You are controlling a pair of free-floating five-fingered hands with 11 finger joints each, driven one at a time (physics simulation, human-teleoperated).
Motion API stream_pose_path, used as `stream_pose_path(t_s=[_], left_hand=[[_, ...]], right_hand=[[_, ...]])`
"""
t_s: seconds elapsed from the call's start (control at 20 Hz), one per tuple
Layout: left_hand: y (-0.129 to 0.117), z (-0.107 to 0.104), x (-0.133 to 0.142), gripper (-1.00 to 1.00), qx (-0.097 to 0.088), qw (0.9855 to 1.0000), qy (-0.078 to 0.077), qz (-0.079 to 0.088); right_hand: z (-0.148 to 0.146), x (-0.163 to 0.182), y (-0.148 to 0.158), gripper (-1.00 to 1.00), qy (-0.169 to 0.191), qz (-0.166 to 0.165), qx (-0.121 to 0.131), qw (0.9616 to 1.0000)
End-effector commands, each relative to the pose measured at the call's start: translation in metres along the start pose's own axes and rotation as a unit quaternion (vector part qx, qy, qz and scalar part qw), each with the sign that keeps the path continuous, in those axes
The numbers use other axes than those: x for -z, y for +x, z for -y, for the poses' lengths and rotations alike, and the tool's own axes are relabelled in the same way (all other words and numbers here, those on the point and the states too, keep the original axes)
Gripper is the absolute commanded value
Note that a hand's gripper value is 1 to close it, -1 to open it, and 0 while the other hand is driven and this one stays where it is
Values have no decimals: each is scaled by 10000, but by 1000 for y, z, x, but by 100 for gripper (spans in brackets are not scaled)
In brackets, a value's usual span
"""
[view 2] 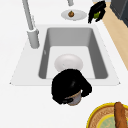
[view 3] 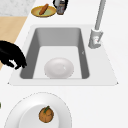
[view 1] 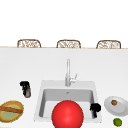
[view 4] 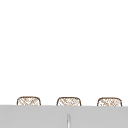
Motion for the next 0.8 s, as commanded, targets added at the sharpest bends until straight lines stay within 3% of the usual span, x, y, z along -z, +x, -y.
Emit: stream_pose_path(t_s=[0.0,0.15,0.35,0.75], left_hand=[[6,-6,25,100,175,9998,33,-104],[7,-5,45,100,149,9998,71,-95],[14,-12,72,100,320,9994,97,-133],[15,-9,126,100,382,9991,89,-134]], right_hand=[[0,0,0,0,0,0,0,10000],[0,0,0,0,0,0,0,10000],[0,0,0,0,0,0,0,10000],[0,0,0,0,0,0,0,10000]])
